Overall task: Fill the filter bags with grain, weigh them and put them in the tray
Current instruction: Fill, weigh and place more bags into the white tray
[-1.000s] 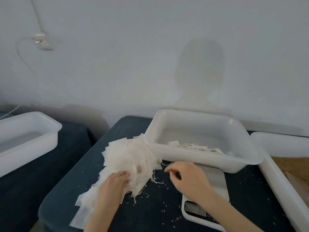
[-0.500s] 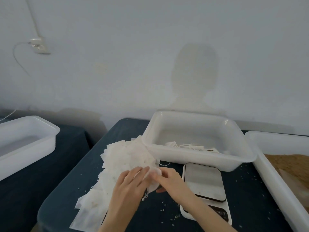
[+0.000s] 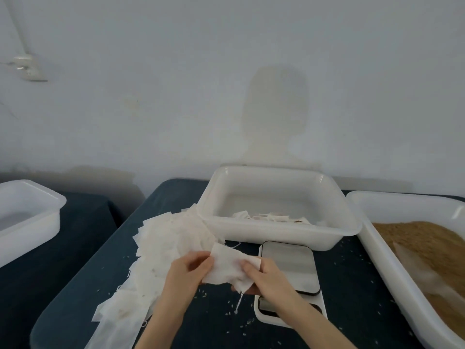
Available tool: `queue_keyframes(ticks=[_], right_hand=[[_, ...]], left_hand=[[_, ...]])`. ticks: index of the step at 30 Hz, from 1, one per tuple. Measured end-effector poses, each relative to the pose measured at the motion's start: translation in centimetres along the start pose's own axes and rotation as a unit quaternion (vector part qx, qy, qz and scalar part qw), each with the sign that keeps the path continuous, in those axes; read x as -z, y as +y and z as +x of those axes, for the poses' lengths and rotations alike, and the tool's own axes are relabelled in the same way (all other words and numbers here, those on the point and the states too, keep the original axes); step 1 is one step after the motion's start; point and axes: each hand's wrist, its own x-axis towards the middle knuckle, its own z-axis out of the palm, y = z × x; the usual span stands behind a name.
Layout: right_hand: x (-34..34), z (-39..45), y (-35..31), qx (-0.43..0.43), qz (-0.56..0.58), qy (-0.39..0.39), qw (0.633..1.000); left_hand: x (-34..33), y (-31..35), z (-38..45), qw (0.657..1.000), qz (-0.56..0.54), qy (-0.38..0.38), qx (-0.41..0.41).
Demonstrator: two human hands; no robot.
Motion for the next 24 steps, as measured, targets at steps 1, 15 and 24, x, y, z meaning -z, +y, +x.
queue_keyframes(ticks=[1, 15, 24], right_hand=[[0.1, -0.1, 0.1, -0.011, 0.012, 0.003, 1.000], [2.2, -1.6, -0.3, -0.041, -0.057, 0.086, 0.994], [2.5, -2.3, -1.0, -0.002, -0.092, 0.091, 0.992]], left_hand=[[-0.1, -0.1, 0.1, 1.000, 0.002, 0.009, 0.006], [-2.6, 0.5, -1.1, 0.955, 0.186, 0.137, -0.187], [-4.7, 1.1, -1.8, 0.861, 0.416, -0.180, -0.231]])
